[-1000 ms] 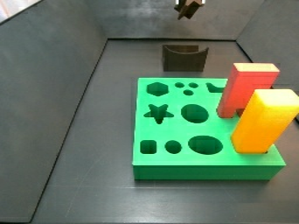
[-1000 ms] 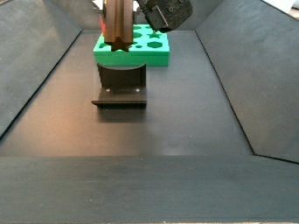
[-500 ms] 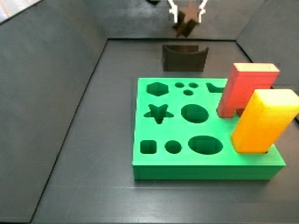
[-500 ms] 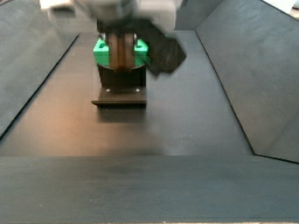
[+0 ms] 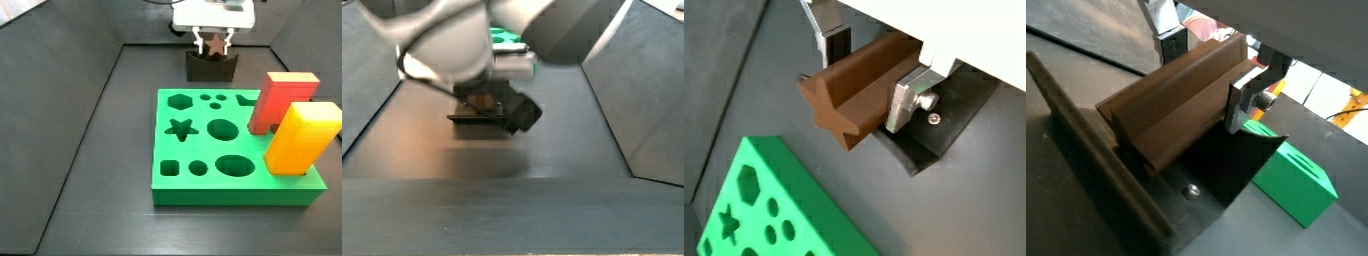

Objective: Pick up the star object. Move up. Place the star object on the fixture. Regrasp the star object. Move to above the board. Insert the star object.
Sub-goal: Place the star object on the fixture, then regrasp the star object.

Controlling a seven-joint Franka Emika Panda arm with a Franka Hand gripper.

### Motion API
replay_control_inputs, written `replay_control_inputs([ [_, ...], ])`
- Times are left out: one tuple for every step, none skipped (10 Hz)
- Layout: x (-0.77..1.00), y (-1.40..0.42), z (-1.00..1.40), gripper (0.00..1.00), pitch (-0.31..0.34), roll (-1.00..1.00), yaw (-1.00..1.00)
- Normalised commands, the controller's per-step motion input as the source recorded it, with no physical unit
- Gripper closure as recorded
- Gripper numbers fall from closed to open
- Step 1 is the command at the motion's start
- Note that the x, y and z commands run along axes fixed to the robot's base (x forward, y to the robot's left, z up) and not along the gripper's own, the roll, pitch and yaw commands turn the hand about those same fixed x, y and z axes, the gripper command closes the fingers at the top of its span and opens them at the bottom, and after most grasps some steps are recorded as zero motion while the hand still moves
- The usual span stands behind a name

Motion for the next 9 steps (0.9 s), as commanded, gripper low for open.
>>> replay_control_inputs([
  [0.10, 0.08, -0.39, 1.00, -0.022, -0.15, -0.14],
  [0.07, 0.05, -0.38, 1.00, -0.044, -0.10, -0.12],
  [0.06, 0.05, -0.37, 1.00, -0.045, -0.10, -0.09],
  [0.06, 0.05, -0.37, 1.00, -0.045, -0.10, -0.08],
  [0.06, 0.05, -0.37, 1.00, -0.045, -0.10, -0.07],
  [0.00, -0.50, -0.17, 1.00, 0.000, 0.00, 0.00],
  [0.00, 0.00, 0.00, 0.00, 0.000, 0.00, 0.00],
  [0.00, 0.00, 1.00, 0.00, -0.114, 0.03, 0.03],
  [-0.01, 0.00, 1.00, 0.00, -0.106, 0.03, 0.04],
])
